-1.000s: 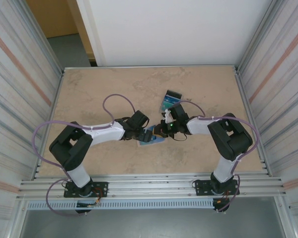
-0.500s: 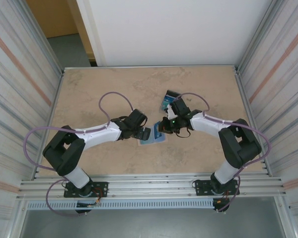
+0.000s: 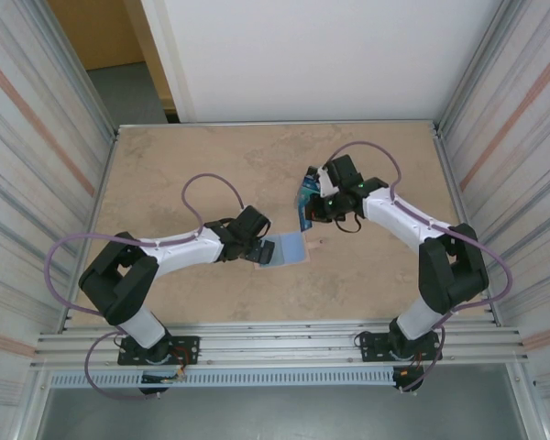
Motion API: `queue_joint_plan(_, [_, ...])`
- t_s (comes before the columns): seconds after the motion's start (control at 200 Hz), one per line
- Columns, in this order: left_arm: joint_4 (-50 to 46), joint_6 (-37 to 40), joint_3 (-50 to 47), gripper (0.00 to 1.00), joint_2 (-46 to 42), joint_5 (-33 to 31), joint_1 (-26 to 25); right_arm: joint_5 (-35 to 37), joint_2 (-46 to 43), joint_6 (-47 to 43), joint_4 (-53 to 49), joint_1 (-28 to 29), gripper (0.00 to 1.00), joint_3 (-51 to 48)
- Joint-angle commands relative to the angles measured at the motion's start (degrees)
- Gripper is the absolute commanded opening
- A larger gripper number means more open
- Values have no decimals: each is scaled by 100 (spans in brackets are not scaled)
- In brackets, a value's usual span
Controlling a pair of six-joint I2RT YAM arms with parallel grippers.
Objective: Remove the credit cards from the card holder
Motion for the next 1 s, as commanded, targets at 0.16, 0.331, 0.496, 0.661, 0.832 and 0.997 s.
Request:
queue_joint_plan(0.16, [-19, -31, -36, 99, 202, -260, 83, 343, 385, -1244, -571, -400, 5, 986])
queue_joint_plan(0.331, [73, -9, -98, 99, 286, -267, 201, 463, 758, -1845, -692, -551, 4, 1493])
queue_joint_plan(0.496, [66, 37, -119, 99, 315, -291, 302, 645, 1104, -2382, -862, -586, 4, 1990])
queue_joint_plan(0.661, [36, 66, -119, 99, 192, -275, 318, 939, 1448, -2813, -1034, -579, 4, 2410])
queue_joint_plan(0.832, [-53, 67, -110, 99, 6, -193, 318, 1203, 1697, -3228, -1049, -581, 4, 2615])
queue_joint_plan(0.997, [-100, 39, -89, 99, -297, -134, 318, 1211, 1916, -3562, -1145, -579, 4, 2796])
